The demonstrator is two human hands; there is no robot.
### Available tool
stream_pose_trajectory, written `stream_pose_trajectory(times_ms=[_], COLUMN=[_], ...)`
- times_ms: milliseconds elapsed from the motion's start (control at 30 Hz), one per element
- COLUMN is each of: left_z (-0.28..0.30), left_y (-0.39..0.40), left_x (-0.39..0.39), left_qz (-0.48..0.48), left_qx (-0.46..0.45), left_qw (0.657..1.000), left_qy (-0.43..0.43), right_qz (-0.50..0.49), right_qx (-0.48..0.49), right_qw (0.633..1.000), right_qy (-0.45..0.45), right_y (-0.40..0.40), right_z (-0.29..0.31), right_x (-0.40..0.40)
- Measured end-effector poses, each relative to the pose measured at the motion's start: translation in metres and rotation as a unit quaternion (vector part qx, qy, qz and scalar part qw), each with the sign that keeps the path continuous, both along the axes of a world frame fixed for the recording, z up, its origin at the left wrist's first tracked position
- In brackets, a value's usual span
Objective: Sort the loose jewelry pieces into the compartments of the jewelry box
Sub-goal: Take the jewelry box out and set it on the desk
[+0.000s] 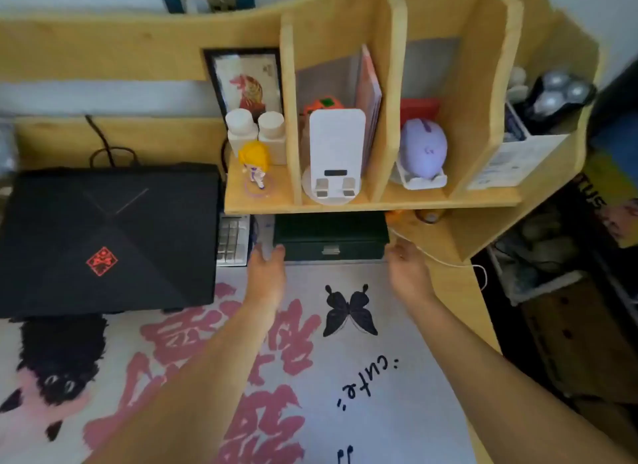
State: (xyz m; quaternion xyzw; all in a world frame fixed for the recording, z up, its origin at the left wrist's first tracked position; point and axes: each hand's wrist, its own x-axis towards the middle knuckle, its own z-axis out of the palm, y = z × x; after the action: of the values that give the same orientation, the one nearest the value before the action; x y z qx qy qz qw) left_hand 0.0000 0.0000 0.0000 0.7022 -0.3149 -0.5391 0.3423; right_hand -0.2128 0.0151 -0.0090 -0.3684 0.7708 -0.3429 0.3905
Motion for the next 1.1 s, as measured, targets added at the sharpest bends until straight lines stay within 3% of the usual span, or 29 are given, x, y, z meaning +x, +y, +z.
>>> stream_pose_trajectory(times_ms=[133, 267, 500, 667, 833, 1100], left_z=[-0.036, -0.056, -0.02, 0.02, 0.011, -0.026], left_y=[-0.051, -0.058, 0.006, 0.088, 0.18, 0.239], left_x=[-0.011, -0.012, -0.016, -0.019, -0.032, -0.024], left_qz=[0.037, 0.045, 0.035, 0.029, 0.049, -0.086], left_qx=[-0.027, -0.039, -0.077, -0.037, 0.061, 0.054], left_qw=[0.999, 0.998, 0.996, 0.999, 0.995, 0.992], left_qy=[0.009, 0.029, -0.003, -0.018, -0.053, -0.072], right_qz=[-0.04, -0.06, 0.001, 0.037, 0.06, 0.077], right_qx=[0.029, -0.002, -0.058, -0.006, 0.047, 0.106], right_qw=[0.991, 0.984, 0.991, 0.992, 0.99, 0.99], right_qy=[-0.122, -0.166, -0.124, -0.122, -0.117, -0.056], right_y=[-0.046, -0.052, 0.009, 0.081, 0.167, 0.224], right_z=[-0.027, -0.054, -0.039, -0.004, -0.012, -0.038], right_x=[0.0, 0.002, -0.014, -0.026, -0.039, -0.046])
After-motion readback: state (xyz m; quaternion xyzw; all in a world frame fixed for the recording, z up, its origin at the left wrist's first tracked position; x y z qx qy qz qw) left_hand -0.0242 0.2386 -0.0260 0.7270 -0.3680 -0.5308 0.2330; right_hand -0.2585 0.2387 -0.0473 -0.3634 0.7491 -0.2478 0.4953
